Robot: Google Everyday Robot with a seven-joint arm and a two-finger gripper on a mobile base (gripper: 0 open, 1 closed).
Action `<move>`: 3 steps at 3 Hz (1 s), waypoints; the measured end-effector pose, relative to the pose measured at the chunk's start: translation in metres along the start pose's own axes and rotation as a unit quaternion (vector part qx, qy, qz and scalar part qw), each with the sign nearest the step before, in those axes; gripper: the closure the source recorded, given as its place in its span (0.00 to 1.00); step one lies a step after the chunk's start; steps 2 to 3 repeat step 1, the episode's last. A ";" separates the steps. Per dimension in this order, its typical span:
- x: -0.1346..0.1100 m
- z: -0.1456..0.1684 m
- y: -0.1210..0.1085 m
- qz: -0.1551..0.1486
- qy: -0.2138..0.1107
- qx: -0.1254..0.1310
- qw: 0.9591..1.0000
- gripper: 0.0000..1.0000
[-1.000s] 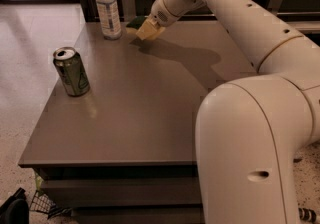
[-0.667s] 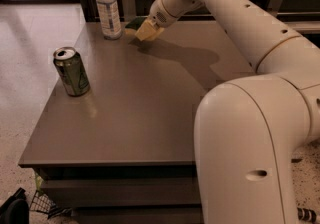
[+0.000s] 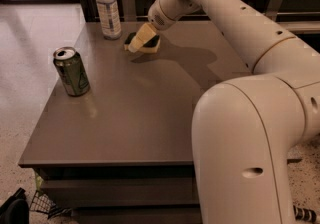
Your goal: Move sponge near blue plastic bottle
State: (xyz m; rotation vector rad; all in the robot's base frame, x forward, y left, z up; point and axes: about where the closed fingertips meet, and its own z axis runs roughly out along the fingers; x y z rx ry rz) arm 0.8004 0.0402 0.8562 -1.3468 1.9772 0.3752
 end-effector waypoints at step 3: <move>0.000 0.000 0.000 0.000 0.000 0.000 1.000 0.00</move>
Offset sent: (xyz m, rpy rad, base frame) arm 0.0000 0.0000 0.0000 0.0000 0.0000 0.0000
